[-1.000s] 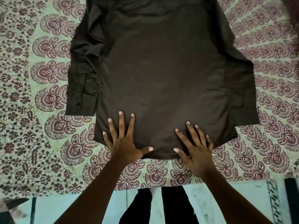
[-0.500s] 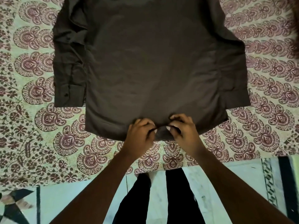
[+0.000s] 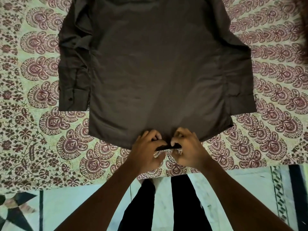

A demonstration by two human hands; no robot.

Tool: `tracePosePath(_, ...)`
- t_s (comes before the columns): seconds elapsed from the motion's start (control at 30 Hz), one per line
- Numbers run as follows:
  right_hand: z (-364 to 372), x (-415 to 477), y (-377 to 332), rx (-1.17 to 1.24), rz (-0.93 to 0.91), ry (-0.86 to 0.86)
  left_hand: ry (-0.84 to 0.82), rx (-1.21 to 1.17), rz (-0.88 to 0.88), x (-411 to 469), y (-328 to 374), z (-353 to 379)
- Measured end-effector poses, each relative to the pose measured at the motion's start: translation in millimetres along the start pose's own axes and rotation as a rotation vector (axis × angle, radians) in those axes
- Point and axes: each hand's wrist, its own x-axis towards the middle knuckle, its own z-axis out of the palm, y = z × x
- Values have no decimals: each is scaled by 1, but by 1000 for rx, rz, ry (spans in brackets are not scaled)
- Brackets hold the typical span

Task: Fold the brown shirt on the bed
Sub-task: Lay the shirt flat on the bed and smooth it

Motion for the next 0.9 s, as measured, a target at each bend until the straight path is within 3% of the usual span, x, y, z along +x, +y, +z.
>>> tracePosePath(0.07, 1, 2, -1, 143, 77, 179, 123, -70, -68, 7, 2, -1)
tracePosePath(0.13, 3, 12, -4, 54, 184, 311, 159, 42, -157, 14, 3, -1)
tracePosePath(0.23, 4, 18, 2, -207, 239, 168, 30, 240, -321, 15, 2, 1)
tracePosePath(0.37, -1, -15, 32, -376, 324, 65, -50, 249, -364, 17, 6, -6)
tracePosePath(0.47, -12, -27, 42, -334, 461, 102, -107, 207, -470, 27, 28, -12)
tracePosePath(0.53, -22, -15, 45, -312, 478, 161, -16, 168, -502, 41, 46, -14)
tracePosePath(0.6, -31, 3, 51, -344, 418, 185, 45, 150, -440, 60, 54, -11)
tracePosePath(0.7, -37, 8, 71, -371, 391, 151, -95, 250, -304, 81, 53, 0)
tracePosePath(0.9, -33, -47, 78, -236, 763, 176, -212, 344, -372, 93, 58, 0)
